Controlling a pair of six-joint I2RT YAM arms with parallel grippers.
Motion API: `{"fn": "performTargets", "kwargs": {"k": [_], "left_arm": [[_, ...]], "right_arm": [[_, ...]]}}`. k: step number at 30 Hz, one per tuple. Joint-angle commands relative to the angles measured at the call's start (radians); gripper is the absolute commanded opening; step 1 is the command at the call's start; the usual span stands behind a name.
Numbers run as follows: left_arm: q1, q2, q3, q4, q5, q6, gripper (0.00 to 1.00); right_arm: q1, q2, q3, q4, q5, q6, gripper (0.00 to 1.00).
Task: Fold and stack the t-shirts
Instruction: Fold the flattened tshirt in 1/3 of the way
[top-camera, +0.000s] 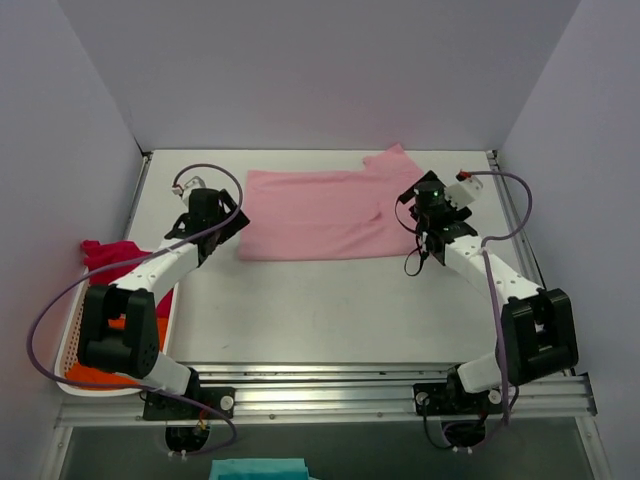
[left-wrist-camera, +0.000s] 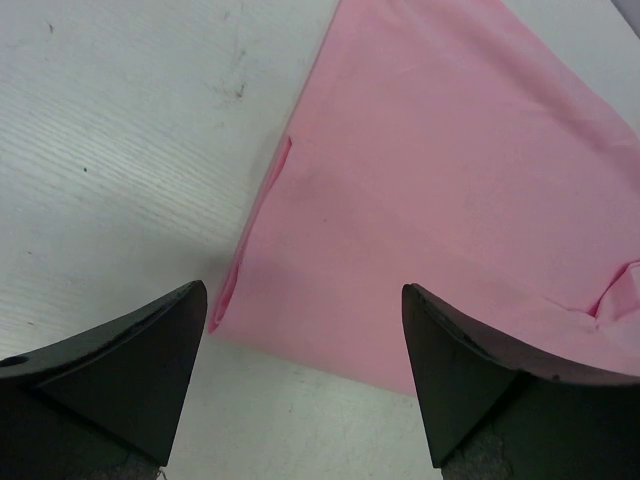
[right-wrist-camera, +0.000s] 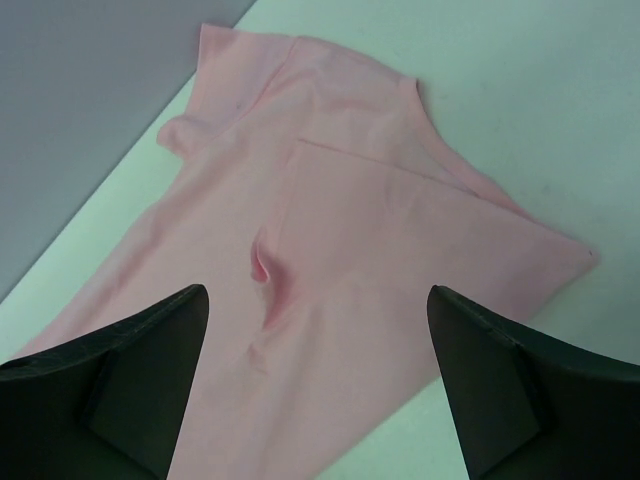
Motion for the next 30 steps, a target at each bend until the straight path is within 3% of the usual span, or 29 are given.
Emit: {"fn": "performTargets", "kwargs": {"k": [1, 6, 9, 24, 30], "left_arm": [[-0.013, -0.011, -0.047, 0.057, 0.04, -0.047, 0.88], [-0.017, -0.003, -0.137, 0.103, 0.075, -0.094, 0.87], [-0.015, 0.007, -0.165, 0.169, 0.092, -0.119, 0.87], [-0.003, 0.152, -0.122, 0.222, 0.095, -0.119, 0.86], [0.002, 0.175, -0.105, 0.225, 0.104, -0.114, 0.83]], "right_arm": [[0.007, -0.098, -0.149, 0.01, -0.04, 0.043, 0.87], [-0.004, -0.161, -0.351, 0.088, -0.139, 0.079, 0.86], [-0.007, -0.118, -0.382, 0.116, -0.17, 0.092, 0.86], [-0.097, 0.211, -0.31, 0.233, -0.198, 0.114, 0.85], [-0.107, 0.285, -0.272, 0.251, -0.207, 0.123, 0.77]]}}
